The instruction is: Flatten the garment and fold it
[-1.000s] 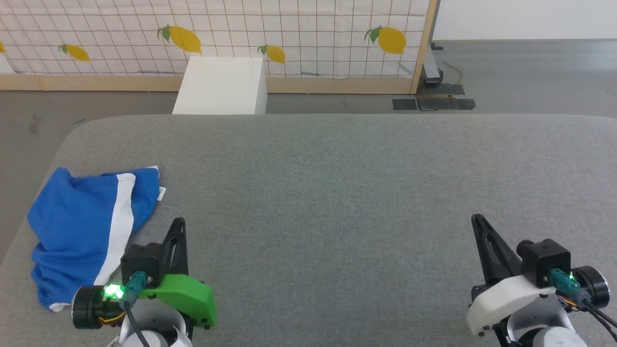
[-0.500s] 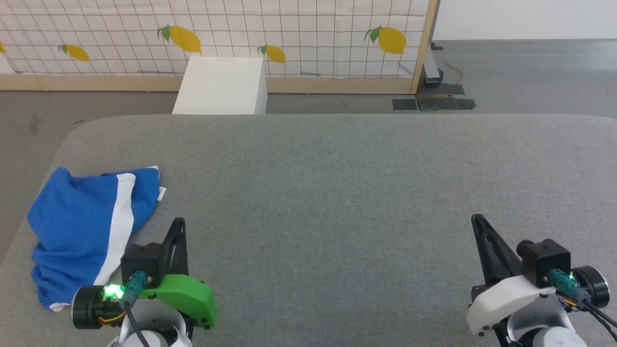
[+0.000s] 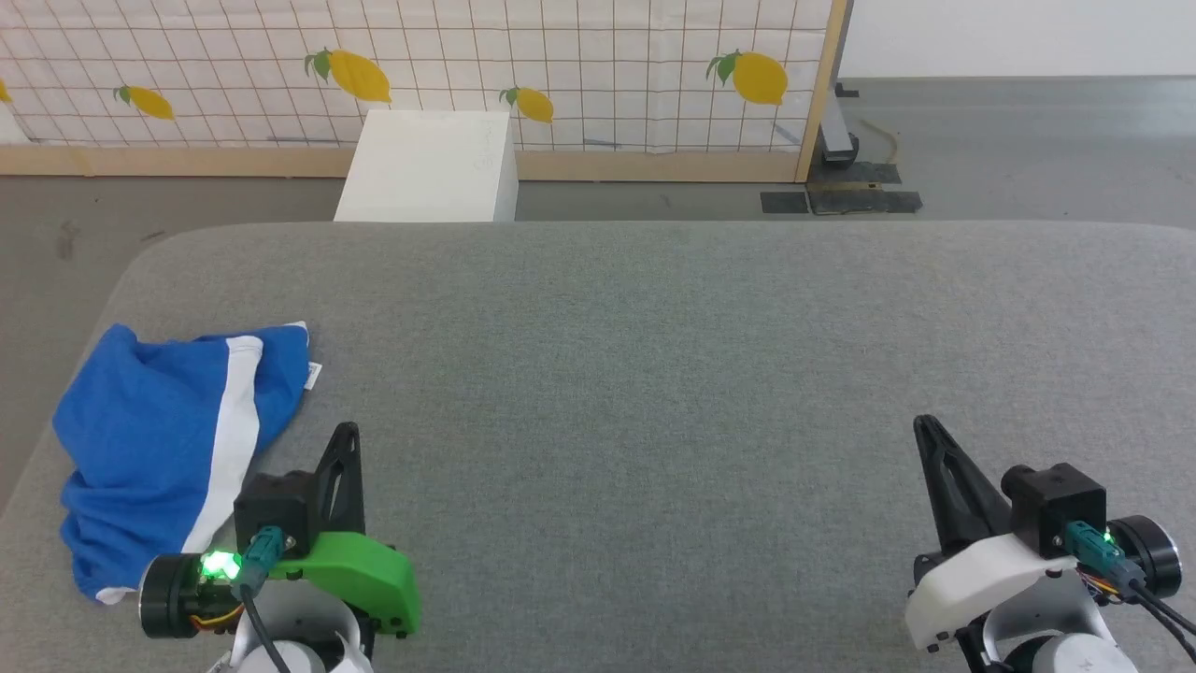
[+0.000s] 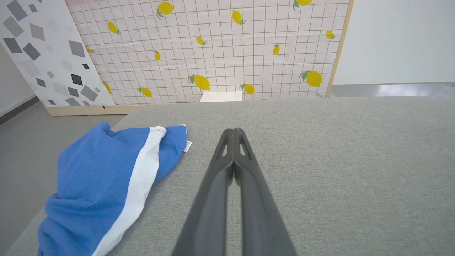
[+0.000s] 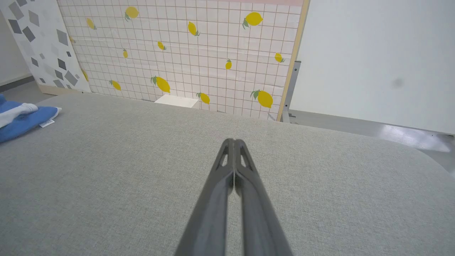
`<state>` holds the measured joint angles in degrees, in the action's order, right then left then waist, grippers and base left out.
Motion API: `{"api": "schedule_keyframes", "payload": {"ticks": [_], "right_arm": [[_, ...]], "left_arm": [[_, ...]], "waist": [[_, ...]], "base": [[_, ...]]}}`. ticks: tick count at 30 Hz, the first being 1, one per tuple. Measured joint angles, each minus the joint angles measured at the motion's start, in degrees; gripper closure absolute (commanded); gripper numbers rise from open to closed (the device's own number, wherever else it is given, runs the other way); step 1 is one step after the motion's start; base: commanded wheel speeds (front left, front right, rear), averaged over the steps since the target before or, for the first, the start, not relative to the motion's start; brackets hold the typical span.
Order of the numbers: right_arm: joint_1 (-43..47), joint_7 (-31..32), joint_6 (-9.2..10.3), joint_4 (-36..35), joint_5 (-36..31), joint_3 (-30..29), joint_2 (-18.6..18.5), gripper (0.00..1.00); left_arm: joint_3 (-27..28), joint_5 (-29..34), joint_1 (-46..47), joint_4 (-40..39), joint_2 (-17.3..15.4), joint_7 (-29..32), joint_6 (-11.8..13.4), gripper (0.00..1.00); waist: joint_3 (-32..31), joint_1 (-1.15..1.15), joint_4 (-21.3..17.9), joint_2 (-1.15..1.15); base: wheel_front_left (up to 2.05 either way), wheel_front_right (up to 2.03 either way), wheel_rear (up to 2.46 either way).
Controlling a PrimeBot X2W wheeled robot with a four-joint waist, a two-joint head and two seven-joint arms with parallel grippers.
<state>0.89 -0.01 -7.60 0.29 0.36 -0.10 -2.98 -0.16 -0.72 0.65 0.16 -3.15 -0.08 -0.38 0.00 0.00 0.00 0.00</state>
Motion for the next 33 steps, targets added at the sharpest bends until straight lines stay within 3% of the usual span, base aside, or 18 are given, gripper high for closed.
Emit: {"api": "schedule_keyframes", "payload": {"ticks": [33], "right_arm": [[0.0, 0.0, 0.0, 0.0, 0.0, 0.0, 0.0, 1.0]], "left_arm": [[0.0, 0.0, 0.0, 0.0, 0.0, 0.0, 0.0, 1.0]], "waist": [[0.0, 0.0, 0.0, 0.0]], "base": [[0.0, 0.0, 0.0]]}}
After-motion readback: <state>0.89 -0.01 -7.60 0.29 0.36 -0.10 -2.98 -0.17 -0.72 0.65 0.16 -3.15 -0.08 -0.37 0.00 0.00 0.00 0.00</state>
